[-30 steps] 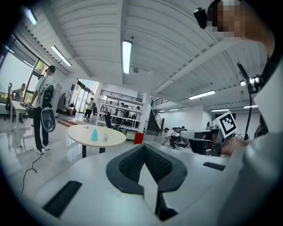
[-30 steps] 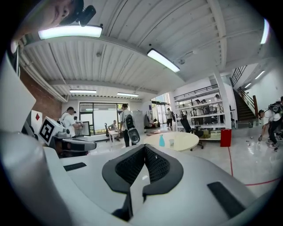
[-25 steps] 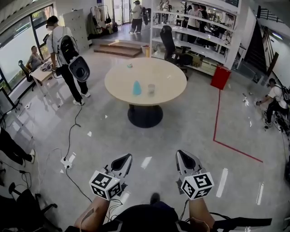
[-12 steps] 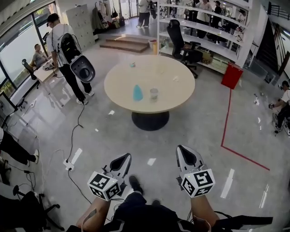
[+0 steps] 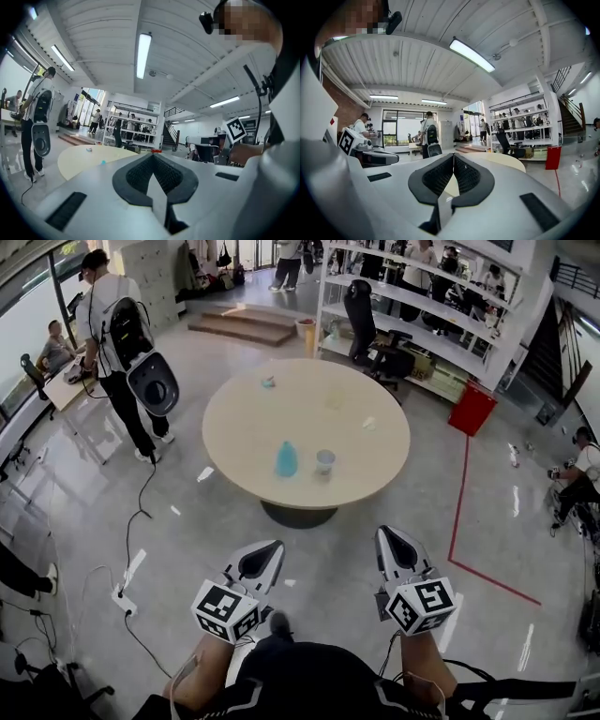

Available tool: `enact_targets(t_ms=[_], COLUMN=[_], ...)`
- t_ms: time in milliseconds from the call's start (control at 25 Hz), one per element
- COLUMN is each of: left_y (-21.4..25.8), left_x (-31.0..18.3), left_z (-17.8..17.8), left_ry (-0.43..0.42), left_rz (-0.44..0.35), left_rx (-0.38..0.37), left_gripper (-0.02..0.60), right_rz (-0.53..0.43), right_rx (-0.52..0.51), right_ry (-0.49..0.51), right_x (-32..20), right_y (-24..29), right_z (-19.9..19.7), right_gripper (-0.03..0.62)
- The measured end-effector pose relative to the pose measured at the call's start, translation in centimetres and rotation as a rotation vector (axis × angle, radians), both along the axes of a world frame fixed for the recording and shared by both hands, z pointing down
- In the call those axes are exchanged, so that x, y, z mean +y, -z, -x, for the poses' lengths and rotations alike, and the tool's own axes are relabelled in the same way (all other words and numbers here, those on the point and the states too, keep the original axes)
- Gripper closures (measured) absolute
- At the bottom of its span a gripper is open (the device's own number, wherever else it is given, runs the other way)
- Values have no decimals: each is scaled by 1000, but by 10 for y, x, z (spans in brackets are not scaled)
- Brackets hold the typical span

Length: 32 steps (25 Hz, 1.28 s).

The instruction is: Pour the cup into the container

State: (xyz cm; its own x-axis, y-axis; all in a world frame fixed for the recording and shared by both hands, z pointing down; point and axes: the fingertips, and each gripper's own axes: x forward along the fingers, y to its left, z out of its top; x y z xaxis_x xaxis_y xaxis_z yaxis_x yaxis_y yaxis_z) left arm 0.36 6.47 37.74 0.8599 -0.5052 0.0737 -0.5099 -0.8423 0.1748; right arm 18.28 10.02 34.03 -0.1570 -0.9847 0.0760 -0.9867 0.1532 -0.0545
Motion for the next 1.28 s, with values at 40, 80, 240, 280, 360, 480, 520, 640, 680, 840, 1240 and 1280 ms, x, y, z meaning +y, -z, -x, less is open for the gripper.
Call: enact_targets(t_ms=[40, 80, 240, 280, 360, 480, 520, 640, 680, 840, 1240, 1280], left_y=[1, 1, -2, -2, 0, 2, 5, 18, 19, 16, 1, 1], left_x=[-14, -28, -85, -96, -122, -164, -176, -209, -221, -273, -336, -340], left_z=[1, 4, 12, 11, 9, -1, -5, -19, -25, -58, -85, -84], left_ry=[-3, -5, 0, 0, 7, 43, 51, 65, 71, 94, 56, 52], left_rz=[-1, -1, 15, 23, 28, 46, 62, 72, 59, 30, 98, 95], left_rx=[3, 3, 11, 18, 27, 29, 37, 55, 43, 1, -12, -6], left_gripper=[586, 586, 586, 586, 586, 586, 586, 586, 586, 586, 586, 586], right_rz=[-3, -1, 32, 45, 55, 61, 72, 62, 42, -9, 31, 32], right_rx=[7, 17, 27, 32, 22, -11, -26, -68, -72, -62, -74, -81], right_ry=[-4, -8, -11, -10, -12, -9, -14, -12, -2, 41, 70, 71], right_x=[-13, -26, -81, -94, -122, -168, -181, -220, -233, -284, -335, -338], right_y=[2, 5, -2, -6, -13, -22, -25, -25, -22, -16, -34, -36], right_z=[1, 3, 10, 9, 4, -14, -22, -42, -48, -77, -95, -94], right_gripper=[591, 591, 589, 589, 589, 589, 589, 588, 588, 588, 525, 516])
